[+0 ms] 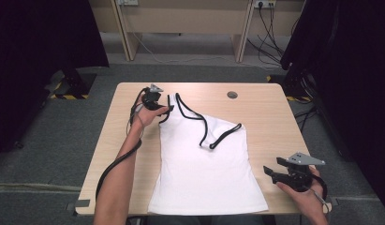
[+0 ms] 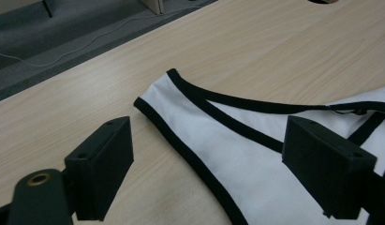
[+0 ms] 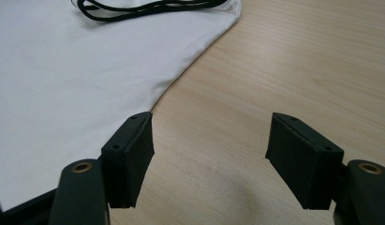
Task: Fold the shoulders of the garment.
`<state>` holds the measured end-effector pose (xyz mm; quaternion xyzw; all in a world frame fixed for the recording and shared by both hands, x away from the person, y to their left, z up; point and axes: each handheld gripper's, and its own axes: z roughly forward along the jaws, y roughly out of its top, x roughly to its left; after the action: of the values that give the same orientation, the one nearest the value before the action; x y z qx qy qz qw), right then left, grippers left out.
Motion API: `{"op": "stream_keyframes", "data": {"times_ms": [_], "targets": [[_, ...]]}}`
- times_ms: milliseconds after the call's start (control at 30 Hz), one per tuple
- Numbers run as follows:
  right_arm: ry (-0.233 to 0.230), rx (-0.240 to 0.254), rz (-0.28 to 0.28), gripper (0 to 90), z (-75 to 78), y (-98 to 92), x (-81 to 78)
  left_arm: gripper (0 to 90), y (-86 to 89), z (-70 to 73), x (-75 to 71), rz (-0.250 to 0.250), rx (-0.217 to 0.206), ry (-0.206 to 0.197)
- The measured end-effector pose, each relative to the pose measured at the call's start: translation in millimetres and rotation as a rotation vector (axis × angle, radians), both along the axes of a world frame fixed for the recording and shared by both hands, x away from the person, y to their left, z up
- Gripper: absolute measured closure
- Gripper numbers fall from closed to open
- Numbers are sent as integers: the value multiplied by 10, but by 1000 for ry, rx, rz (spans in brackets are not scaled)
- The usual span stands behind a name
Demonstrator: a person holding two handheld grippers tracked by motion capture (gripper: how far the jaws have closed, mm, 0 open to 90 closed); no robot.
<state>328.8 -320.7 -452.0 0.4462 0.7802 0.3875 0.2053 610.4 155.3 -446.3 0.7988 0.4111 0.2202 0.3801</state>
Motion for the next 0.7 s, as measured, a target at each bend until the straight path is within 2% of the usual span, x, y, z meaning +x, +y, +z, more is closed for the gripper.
{"op": "stream_keyframes", "data": {"times_ms": [333,467,567,700], "targets": [[-14,4,-6,317,32,-36,-92,183,-110,-102,119,24,10,26],[-18,7,-7,316,26,-43,-116,192,-111,-180,154,35,6,57],[-25,6,-6,317,32,-45,-135,211,-110,-226,165,41,17,67],[-26,10,-8,317,40,-66,-142,228,-98,-288,177,55,10,87]]}}
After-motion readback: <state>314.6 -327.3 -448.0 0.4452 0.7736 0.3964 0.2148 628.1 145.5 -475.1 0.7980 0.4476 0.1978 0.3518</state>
